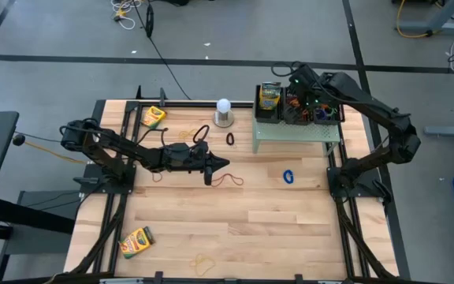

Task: Pick & Place Office Desk Supplies
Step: Put the bottom red rubber band into the middle basket on the shelf, then put the bottom yellow rubber band into the middle basket on the shelf

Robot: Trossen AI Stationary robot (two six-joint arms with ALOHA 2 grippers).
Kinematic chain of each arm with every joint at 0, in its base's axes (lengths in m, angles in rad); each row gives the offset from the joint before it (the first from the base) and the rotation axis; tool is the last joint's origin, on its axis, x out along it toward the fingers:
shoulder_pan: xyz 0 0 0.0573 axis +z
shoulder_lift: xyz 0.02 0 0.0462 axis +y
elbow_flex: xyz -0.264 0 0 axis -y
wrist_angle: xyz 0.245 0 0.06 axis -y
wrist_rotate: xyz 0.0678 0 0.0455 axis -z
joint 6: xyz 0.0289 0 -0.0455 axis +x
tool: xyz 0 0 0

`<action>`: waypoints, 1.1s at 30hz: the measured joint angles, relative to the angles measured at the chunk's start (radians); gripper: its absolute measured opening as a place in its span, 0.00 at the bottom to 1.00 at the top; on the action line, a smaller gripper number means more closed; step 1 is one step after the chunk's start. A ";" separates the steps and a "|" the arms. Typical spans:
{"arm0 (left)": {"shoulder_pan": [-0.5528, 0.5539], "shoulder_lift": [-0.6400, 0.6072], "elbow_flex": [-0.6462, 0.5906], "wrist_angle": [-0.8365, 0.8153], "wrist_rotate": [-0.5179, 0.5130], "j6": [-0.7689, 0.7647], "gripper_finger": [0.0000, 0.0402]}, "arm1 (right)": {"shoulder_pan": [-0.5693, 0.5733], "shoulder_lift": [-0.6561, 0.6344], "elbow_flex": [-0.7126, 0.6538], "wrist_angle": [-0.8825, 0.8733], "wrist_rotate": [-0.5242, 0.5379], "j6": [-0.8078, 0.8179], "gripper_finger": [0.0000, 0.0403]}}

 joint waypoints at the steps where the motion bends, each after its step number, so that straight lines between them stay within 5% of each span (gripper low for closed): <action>1: 0.000 0.000 0.000 0.000 0.000 0.003 0.03 | 0.001 0.000 0.000 -0.001 0.000 0.000 0.78; 7: 0.000 0.000 0.000 -0.005 0.000 0.006 0.03 | -0.002 0.000 0.000 -0.009 0.017 0.001 0.85; 12: 0.000 0.000 0.000 -0.005 0.000 0.006 0.03 | -0.013 0.005 0.000 -0.057 -0.090 0.044 0.83; 27: 0.000 0.000 0.000 -0.015 -0.003 0.013 0.03 | 0.002 0.014 0.000 -0.065 0.099 -0.074 0.83; 33: 0.000 0.000 0.000 -0.025 -0.024 0.013 0.03 | 0.092 0.014 0.000 -0.056 0.251 -0.161 0.95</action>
